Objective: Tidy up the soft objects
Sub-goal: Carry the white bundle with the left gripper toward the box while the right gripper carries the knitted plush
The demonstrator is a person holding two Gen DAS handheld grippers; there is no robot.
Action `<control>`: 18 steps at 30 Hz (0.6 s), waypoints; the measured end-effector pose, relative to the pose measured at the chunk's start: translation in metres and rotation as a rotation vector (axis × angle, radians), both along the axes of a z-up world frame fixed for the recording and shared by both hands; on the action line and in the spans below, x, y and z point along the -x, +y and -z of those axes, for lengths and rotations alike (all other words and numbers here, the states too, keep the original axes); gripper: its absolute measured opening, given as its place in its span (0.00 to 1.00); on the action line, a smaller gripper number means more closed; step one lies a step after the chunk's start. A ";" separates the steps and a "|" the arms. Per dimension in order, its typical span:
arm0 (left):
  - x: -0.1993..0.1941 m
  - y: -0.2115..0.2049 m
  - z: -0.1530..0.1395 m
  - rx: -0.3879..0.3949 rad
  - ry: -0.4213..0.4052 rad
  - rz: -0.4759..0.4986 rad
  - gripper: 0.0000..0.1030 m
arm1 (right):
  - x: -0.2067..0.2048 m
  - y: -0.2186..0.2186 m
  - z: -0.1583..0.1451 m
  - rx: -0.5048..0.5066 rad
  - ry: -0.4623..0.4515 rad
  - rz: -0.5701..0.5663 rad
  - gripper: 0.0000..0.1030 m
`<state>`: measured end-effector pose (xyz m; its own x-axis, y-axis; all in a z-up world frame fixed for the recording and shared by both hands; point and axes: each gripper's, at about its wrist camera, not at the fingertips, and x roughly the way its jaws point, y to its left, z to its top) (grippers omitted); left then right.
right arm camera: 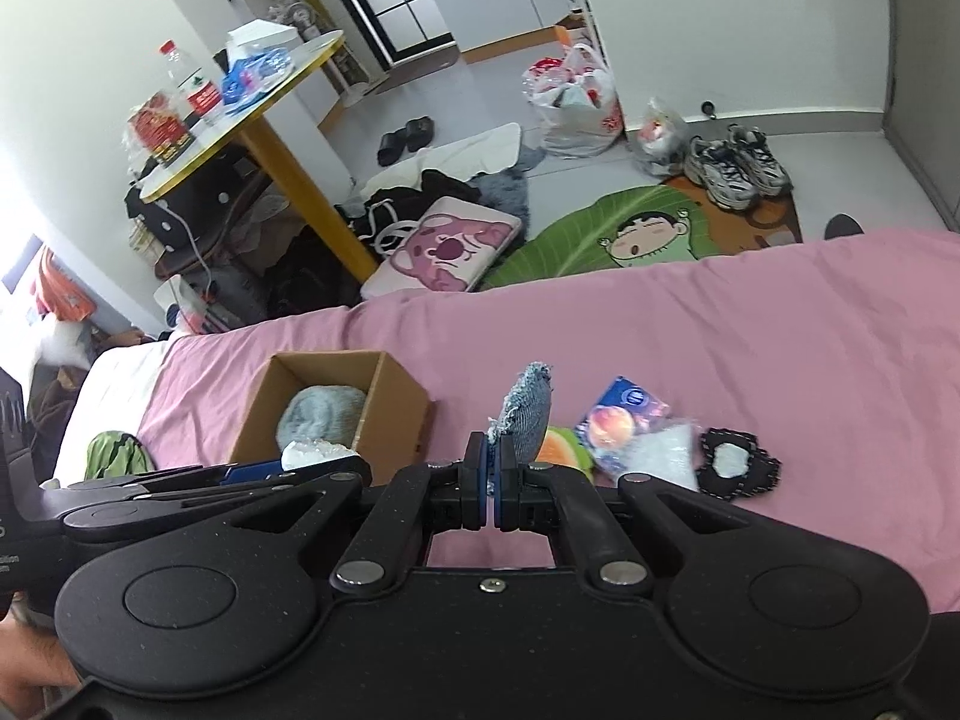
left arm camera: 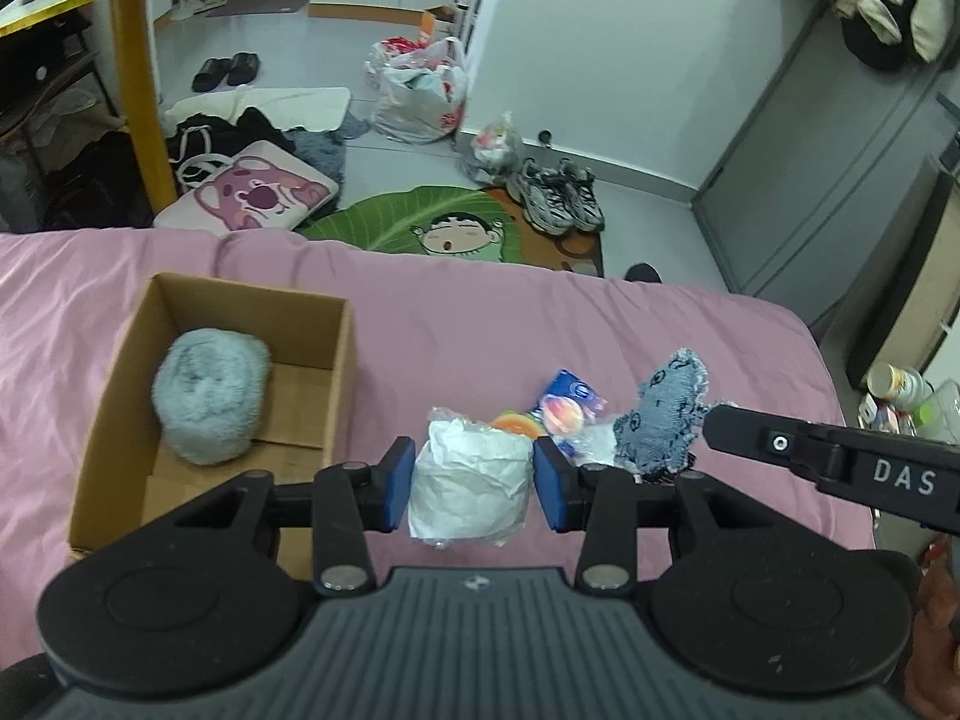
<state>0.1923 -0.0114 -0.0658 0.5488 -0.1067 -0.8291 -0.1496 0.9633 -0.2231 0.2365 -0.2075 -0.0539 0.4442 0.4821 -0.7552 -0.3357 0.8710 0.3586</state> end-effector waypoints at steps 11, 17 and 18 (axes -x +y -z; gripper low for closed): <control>0.004 0.046 0.003 0.010 -0.004 -0.064 0.40 | 0.002 0.040 -0.003 0.010 -0.003 -0.038 0.02; 0.003 0.076 0.009 0.012 0.010 -0.122 0.40 | -0.001 0.066 -0.004 0.013 -0.003 -0.070 0.02; 0.003 0.080 0.009 0.013 0.012 -0.131 0.40 | -0.001 0.071 -0.003 0.013 -0.002 -0.075 0.02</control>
